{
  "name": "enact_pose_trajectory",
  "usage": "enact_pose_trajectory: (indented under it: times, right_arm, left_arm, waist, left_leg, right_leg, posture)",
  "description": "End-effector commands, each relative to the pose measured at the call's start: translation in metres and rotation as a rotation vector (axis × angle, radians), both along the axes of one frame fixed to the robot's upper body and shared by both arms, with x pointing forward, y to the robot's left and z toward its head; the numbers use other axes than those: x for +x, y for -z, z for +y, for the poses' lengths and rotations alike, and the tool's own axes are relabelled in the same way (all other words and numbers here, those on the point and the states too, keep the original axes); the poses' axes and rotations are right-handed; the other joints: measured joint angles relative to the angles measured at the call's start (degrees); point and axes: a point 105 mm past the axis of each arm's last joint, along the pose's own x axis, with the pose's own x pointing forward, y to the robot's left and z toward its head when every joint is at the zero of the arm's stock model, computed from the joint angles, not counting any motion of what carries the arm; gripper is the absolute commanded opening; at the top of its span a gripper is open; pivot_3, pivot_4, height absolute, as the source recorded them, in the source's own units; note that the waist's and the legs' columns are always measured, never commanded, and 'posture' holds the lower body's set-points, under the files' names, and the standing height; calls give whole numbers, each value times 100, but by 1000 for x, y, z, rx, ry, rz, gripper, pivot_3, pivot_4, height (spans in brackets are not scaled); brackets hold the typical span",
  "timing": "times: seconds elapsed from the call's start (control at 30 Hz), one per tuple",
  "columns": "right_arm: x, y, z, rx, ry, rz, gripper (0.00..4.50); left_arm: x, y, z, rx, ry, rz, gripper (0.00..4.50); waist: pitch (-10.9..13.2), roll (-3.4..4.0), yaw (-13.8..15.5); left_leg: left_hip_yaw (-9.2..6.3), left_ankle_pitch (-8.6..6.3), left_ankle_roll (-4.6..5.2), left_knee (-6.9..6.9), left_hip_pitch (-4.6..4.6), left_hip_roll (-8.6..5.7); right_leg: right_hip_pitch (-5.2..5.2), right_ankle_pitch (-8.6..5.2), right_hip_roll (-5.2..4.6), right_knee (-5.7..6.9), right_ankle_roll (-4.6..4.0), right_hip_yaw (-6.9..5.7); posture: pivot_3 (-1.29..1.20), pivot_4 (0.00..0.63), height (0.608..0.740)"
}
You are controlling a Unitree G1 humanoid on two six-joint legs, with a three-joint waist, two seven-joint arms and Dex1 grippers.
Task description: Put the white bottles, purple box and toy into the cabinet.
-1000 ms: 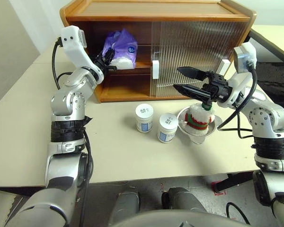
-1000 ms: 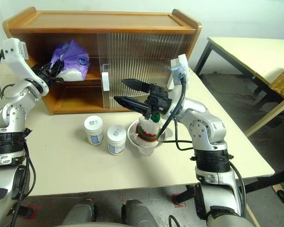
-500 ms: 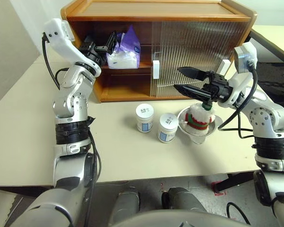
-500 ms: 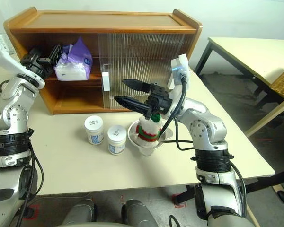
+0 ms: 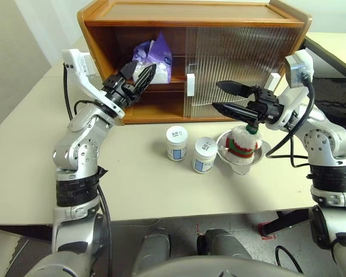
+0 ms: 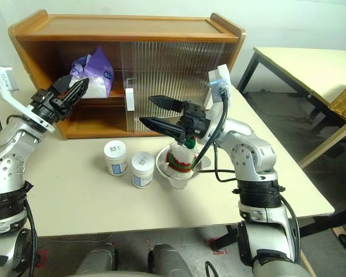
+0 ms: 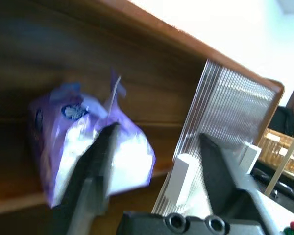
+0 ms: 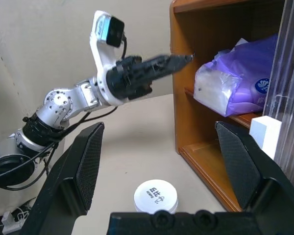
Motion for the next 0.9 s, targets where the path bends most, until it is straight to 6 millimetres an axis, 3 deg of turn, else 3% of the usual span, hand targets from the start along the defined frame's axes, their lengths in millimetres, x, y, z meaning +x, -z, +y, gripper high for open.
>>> enact_pose_trajectory:
  times: [0.03,0.23,0.9]
  right_arm:
    - [1,-3,0,-8,3,-18,4500]
    - [2,-5,-1,-7,6,-23,4500]
    - [0,-3,-3,-8,19,-20,4500]
  left_arm:
    - [4,18,-4,76,2,51,2110]
    - [20,43,-8,135,-20,138,8]
    - [69,48,0,94,-230,107,8]
  waist:
    - [0,0,3]
    - [0,1,2]
    - [0,1,-20]
  left_leg:
    - [-4,2,0,0,3,0]
    - [-14,5,3,0,24,-1]
    - [-13,9,8,-7,24,-4]
  right_leg:
    - [2,1,-1,0,-1,1]
    - [23,2,-7,0,-4,4]
    - [23,1,-6,-1,4,5]
  posture:
    - [-36,20,740]
    - [-43,22,740]
    - [-63,29,740]
